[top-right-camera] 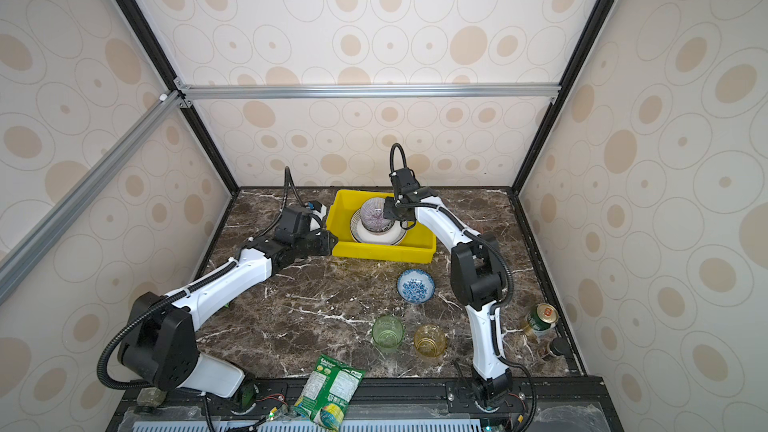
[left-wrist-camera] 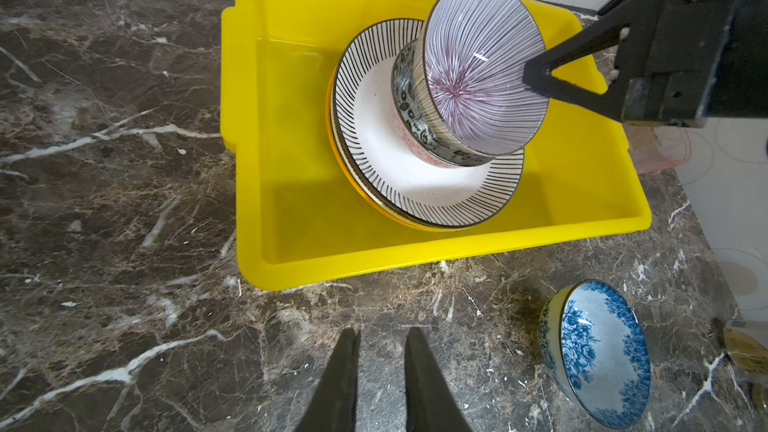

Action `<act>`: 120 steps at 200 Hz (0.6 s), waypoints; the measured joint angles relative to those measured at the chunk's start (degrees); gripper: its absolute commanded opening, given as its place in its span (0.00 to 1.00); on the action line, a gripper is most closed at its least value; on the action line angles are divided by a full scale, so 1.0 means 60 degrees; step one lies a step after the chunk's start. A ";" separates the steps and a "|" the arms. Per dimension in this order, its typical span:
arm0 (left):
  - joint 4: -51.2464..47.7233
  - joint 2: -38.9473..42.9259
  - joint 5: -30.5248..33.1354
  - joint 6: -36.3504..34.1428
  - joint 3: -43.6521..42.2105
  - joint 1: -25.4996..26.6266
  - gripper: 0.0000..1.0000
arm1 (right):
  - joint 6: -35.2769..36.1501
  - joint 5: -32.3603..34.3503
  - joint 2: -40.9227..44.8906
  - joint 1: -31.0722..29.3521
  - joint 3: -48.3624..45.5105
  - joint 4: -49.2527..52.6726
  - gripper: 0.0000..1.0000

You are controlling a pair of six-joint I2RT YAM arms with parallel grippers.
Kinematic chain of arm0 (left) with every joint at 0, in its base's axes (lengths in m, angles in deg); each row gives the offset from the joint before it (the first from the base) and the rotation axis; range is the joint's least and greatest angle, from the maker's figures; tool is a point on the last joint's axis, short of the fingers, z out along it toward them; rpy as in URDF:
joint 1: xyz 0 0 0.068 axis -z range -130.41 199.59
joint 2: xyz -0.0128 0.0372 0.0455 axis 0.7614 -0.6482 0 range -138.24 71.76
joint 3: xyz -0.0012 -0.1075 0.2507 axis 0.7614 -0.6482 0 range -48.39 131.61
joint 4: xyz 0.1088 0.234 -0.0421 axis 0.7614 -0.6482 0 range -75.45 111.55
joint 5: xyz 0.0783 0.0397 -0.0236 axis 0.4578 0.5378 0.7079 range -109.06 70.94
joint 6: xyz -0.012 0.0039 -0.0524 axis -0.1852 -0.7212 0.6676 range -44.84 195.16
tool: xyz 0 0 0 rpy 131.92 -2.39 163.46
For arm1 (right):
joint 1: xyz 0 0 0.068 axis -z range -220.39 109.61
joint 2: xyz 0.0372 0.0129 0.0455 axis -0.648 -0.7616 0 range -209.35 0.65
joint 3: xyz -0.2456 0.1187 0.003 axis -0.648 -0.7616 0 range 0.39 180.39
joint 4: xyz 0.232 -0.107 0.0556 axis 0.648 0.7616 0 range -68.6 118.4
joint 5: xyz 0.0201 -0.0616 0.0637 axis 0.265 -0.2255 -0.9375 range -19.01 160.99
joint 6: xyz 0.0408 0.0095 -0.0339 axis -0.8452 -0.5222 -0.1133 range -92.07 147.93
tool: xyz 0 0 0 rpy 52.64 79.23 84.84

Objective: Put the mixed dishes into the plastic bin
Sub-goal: 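Lower the pink-striped bowl into the floral bowl with the right gripper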

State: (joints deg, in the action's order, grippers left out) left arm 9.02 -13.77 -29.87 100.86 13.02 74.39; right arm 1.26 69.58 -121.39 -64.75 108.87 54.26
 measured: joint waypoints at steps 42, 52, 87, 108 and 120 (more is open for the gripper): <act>0.0000 -0.0087 -0.0087 0.0000 0.0004 0.0000 0.22 | -0.0011 0.0000 -0.0011 0.0007 0.0007 0.0175 0.00; -0.0004 -0.0095 -0.0091 0.0000 0.0000 0.0000 0.22 | -0.0011 0.0000 -0.0015 0.0011 0.0007 0.0186 0.00; -0.0004 -0.0095 -0.0102 0.0004 0.0004 0.0000 0.22 | -0.0025 -0.0018 -0.0087 0.0025 0.0007 0.0182 0.00; -0.0004 -0.0095 -0.0102 0.0000 0.0004 0.0000 0.22 | -0.0066 -0.0040 -0.0168 0.0047 0.0011 0.0193 0.00; -0.0007 -0.0095 -0.0102 0.0000 0.0004 0.0000 0.22 | -0.0091 -0.0047 -0.0237 0.0058 0.0066 0.0208 0.00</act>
State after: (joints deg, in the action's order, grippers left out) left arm 8.98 -14.34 -30.48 100.86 13.04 74.39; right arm 0.71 69.30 -122.81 -64.40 109.27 55.51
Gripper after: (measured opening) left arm 0.220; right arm 0.063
